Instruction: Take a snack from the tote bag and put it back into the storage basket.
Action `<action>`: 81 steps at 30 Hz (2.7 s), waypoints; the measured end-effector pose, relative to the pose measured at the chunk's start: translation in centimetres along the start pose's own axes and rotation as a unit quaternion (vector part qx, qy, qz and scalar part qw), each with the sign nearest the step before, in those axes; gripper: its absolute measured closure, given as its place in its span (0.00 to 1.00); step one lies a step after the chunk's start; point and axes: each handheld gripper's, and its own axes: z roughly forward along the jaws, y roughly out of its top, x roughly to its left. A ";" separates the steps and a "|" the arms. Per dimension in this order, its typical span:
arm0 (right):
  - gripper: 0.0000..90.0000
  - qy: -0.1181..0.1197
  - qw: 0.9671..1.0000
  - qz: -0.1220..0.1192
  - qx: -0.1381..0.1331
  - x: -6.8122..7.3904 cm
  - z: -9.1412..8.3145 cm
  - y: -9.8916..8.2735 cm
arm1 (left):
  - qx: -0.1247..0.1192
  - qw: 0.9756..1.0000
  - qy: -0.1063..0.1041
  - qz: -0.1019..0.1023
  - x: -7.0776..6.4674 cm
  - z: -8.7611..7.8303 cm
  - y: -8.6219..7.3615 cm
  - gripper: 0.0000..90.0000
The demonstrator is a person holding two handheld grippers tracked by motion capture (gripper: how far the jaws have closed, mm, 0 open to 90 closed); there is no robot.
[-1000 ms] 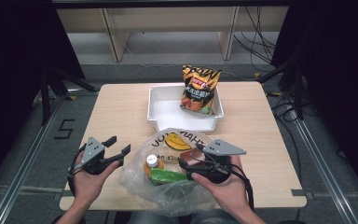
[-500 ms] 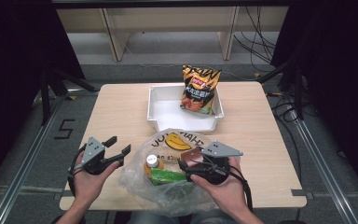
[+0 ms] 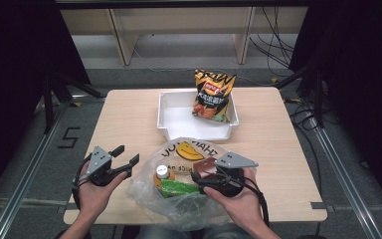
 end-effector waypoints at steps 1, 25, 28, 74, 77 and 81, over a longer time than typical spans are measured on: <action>0.29 -0.006 1.000 0.004 0.002 0.0 -0.1 0.0 | 0.002 1.000 0.000 0.001 0.0 0.0 0.0 0.39; 0.34 0.007 1.000 -0.012 0.001 -0.7 -0.4 0.2 | 0.004 1.000 -0.001 0.003 0.0 0.1 -0.1 0.39; 0.35 0.002 1.000 -0.015 0.004 -0.7 -0.5 0.3 | -0.001 1.000 -0.004 0.003 0.0 0.2 -0.1 0.39; 0.41 0.000 0.999 -0.016 -0.050 -1.0 -2.6 3.7 | -0.004 1.000 0.002 -0.001 0.1 -0.3 0.1 0.39; 0.42 0.009 0.998 -0.003 -0.057 -1.0 -2.8 4.0 | -0.003 1.000 0.003 0.000 0.1 -0.4 0.1 0.39; 0.42 0.006 0.998 -0.005 -0.058 -1.2 -2.8 4.2 | -0.007 1.000 -0.001 0.001 0.2 -0.2 0.1 0.39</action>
